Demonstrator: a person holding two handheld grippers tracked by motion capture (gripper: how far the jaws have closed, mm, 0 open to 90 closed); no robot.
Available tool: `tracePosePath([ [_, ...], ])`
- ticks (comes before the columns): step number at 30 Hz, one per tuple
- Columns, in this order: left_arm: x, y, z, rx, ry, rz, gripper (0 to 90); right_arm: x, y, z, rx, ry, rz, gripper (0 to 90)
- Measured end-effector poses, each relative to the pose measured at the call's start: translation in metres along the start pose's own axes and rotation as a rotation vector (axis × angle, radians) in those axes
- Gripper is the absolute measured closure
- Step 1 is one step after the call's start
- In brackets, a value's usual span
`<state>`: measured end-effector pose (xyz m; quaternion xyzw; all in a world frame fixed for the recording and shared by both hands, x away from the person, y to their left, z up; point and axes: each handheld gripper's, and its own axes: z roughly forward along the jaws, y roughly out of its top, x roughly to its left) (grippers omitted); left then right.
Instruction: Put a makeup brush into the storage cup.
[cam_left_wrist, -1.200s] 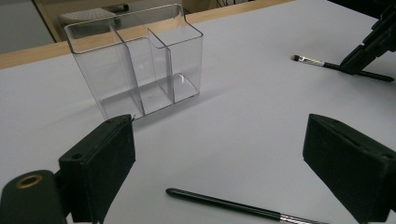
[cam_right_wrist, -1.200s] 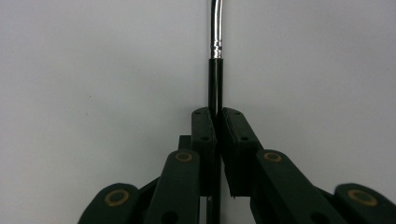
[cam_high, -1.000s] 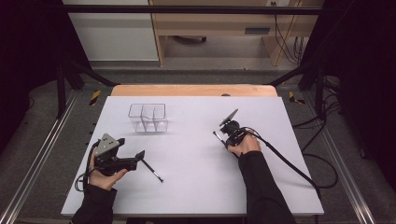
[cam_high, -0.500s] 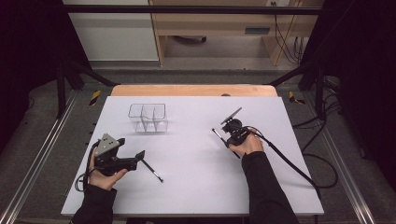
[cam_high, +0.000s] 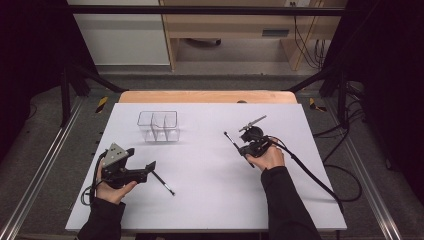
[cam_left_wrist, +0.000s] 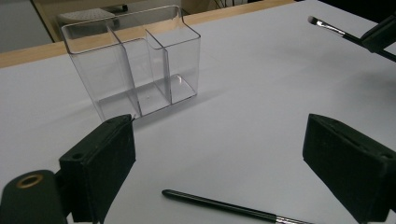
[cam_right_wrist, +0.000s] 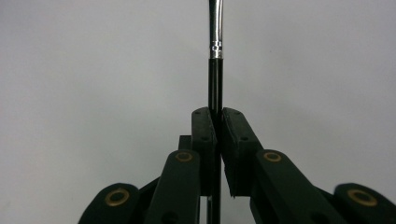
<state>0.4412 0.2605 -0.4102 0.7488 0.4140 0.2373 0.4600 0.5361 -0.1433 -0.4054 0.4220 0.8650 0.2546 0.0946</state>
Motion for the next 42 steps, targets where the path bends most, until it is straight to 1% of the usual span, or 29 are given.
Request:
tracePosePath([
  [2,0.0,0.0,0.0,-0.003,-0.002,-0.003,8.6,0.001,-0.001,-0.003,-0.028,0.003,-0.008,84.3],
  [3,-0.001,0.0,0.0,-0.004,-0.003,-0.004,8.6,0.002,-0.002,-0.005,-0.039,0.004,-0.002,84.3],
  [8,-0.002,0.0,0.001,-0.006,-0.007,-0.007,8.6,0.006,-0.004,-0.013,-0.108,0.012,-0.009,84.3],
  [10,-0.002,0.0,0.001,-0.007,-0.008,-0.009,8.6,0.007,-0.004,-0.015,-0.127,0.015,-0.01,84.3],
  [13,-0.003,0.001,0.001,-0.009,-0.011,-0.01,8.6,0.009,-0.006,-0.02,-0.174,0.018,-0.011,84.3],
  [17,-0.004,0.001,0.001,-0.014,-0.015,-0.016,8.6,0.013,-0.008,-0.023,-0.221,0.021,-0.02,84.3],
  [23,-0.006,0.002,0.0,-0.023,-0.023,-0.027,8.6,0.02,-0.012,-0.026,-0.29,0.046,-0.019,84.3],
  [32,-0.01,0.004,0.001,-0.035,-0.033,-0.039,8.6,0.028,-0.017,-0.031,-0.385,0.061,-0.023,84.3],
  [40,-0.012,0.006,0.002,-0.049,-0.038,-0.052,8.6,0.036,-0.02,-0.03,-0.444,0.09,-0.025,84.3],
  [42,-0.013,0.007,0.002,-0.059,-0.043,-0.063,8.6,0.038,-0.021,-0.03,-0.458,0.095,-0.023,84.3],
])
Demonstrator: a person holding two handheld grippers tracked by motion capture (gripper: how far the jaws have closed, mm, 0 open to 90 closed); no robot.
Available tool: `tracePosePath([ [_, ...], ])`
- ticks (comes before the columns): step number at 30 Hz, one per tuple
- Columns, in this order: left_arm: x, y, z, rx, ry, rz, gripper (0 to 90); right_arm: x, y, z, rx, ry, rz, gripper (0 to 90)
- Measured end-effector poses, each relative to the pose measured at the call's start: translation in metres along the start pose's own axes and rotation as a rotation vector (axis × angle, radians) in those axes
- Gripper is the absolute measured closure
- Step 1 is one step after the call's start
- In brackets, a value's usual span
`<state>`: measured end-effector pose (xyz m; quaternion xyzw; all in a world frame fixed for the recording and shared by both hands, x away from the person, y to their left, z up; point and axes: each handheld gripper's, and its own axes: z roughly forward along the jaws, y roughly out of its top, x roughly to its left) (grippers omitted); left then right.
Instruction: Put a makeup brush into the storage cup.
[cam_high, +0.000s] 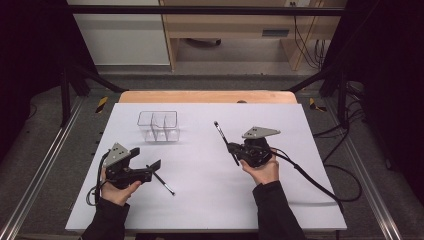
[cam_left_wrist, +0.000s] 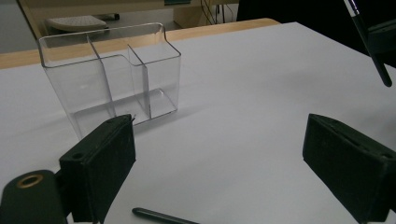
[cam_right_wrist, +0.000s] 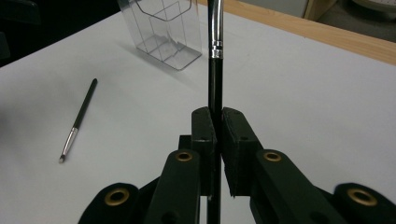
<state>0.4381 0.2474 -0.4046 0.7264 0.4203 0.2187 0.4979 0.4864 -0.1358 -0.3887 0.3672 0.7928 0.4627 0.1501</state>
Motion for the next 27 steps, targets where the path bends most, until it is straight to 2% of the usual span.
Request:
tracePosePath([
  [11,-0.002,0.011,0.002,-0.024,-0.001,0.005,8.6,0.006,-0.002,0.0,-0.06,0.026,0.005,84.3],
  [18,-0.008,0.024,0.008,-0.042,-0.01,0.026,8.6,0.008,-0.003,0.001,-0.073,0.037,0.0,84.3],
  [27,-0.014,0.034,0.016,-0.066,-0.022,0.02,8.7,0.011,-0.005,0.002,-0.102,0.058,0.002,84.3],
])
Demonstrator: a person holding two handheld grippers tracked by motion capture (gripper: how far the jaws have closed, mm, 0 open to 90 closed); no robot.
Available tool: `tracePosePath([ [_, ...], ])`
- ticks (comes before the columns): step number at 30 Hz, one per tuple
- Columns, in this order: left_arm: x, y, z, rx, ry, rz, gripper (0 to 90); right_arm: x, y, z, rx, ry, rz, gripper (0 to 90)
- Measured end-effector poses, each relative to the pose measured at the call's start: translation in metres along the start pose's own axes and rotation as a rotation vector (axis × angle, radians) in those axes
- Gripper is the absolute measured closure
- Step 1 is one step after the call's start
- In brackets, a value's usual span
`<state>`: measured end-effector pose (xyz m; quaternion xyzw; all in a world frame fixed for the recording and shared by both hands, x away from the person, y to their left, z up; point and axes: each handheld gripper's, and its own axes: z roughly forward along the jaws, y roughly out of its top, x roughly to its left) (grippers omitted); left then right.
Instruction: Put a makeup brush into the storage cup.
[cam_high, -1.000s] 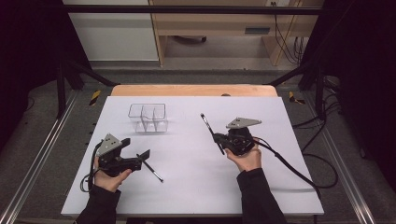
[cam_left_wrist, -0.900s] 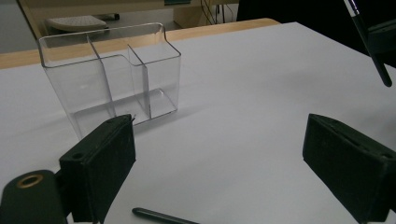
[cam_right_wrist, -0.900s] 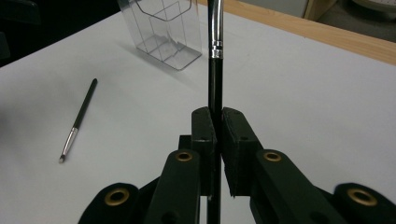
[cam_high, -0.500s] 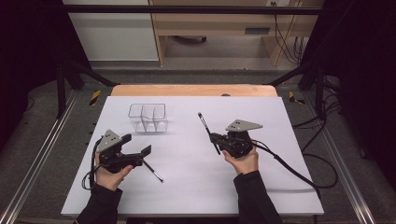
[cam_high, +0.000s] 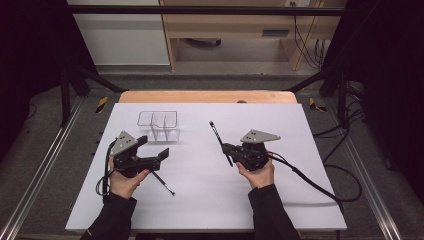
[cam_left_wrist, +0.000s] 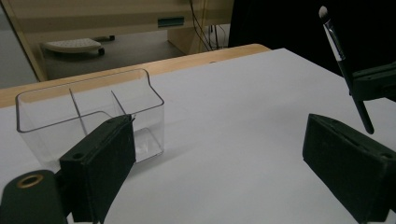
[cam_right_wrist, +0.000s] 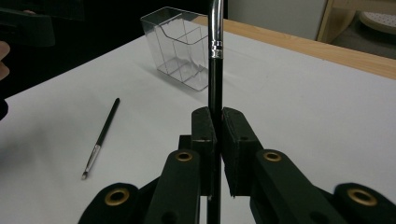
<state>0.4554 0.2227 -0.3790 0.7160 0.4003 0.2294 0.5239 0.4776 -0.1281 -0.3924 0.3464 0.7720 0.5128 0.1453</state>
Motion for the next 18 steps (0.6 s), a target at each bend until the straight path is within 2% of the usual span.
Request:
tracePosePath([
  [10,-0.008,0.009,0.01,-0.016,-0.022,0.003,8.7,0.0,0.0,0.0,-0.009,0.009,0.0,84.3],
  [18,-0.012,0.012,0.017,-0.026,-0.037,-0.012,8.8,0.001,0.002,-0.003,-0.023,0.024,0.001,84.3],
])
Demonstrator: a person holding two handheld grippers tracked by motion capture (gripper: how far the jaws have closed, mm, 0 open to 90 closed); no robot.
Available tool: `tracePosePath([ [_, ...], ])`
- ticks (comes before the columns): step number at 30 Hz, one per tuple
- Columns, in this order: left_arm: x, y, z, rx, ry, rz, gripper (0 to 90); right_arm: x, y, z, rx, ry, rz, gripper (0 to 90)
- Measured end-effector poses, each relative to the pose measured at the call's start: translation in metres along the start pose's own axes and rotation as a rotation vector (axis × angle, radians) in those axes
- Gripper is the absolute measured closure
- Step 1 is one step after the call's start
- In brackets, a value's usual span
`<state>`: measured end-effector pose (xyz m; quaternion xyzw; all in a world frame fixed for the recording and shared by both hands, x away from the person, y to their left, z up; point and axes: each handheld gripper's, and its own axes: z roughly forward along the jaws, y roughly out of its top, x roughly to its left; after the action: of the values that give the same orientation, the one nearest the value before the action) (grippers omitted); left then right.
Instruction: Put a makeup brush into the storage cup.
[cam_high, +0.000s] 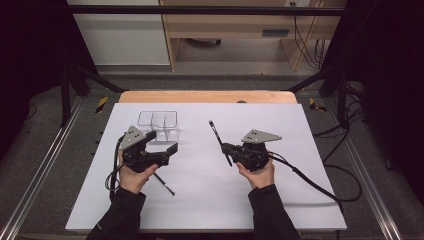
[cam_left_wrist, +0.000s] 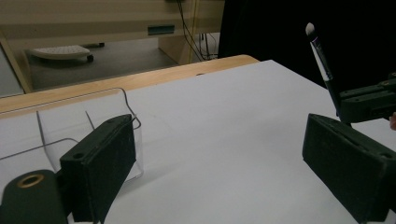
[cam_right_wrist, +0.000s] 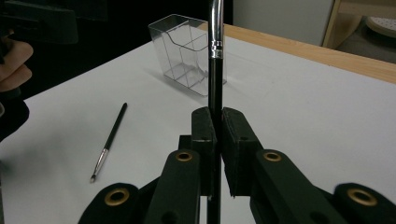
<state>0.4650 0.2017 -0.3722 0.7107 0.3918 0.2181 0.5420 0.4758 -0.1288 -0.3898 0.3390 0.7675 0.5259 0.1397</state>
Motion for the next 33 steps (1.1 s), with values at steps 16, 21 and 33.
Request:
tracePosePath([
  [16,-0.017,0.008,0.016,-0.015,-0.038,-0.001,9.0,0.006,-0.002,-0.001,-0.014,0.017,0.003,84.3],
  [21,-0.02,0.008,0.02,-0.012,-0.05,-0.003,9.0,0.008,-0.002,0.001,-0.01,0.017,-0.006,84.3],
  [33,-0.029,0.009,0.026,-0.022,-0.079,-0.016,9.6,0.017,0.002,0.004,-0.022,0.031,-0.014,84.3],
])
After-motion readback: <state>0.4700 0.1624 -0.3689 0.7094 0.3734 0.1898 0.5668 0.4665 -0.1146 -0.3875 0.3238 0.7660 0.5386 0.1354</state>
